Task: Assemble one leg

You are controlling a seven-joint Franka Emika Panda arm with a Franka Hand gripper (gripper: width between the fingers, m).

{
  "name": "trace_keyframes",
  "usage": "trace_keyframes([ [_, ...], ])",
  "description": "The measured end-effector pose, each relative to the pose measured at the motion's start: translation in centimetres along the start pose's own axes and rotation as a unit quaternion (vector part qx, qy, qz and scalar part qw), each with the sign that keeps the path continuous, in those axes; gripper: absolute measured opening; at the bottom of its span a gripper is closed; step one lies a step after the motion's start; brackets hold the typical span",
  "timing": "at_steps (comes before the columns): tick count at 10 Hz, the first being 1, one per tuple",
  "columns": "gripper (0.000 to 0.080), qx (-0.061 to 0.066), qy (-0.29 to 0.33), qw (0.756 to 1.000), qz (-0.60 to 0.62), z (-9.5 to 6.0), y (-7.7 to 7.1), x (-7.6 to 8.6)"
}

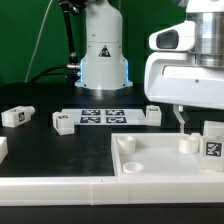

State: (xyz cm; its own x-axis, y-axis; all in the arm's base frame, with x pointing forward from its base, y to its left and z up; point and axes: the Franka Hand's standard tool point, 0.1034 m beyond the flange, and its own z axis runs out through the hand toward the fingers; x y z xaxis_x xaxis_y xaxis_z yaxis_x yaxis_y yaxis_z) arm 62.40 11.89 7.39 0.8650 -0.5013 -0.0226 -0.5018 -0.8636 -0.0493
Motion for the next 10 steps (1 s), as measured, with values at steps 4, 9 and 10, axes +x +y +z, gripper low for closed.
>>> trace_keyframes([
  [4,0.0536,-0.006,0.003,0.992,-0.129,-0.02,0.31,0.26],
  [9,0.0289,-0.005,0.004,0.998,-0.063,-0.01,0.26,0.22],
  [10,0.0289,-0.003,0.009,1.0,-0.013,0.05,0.04,0.06],
])
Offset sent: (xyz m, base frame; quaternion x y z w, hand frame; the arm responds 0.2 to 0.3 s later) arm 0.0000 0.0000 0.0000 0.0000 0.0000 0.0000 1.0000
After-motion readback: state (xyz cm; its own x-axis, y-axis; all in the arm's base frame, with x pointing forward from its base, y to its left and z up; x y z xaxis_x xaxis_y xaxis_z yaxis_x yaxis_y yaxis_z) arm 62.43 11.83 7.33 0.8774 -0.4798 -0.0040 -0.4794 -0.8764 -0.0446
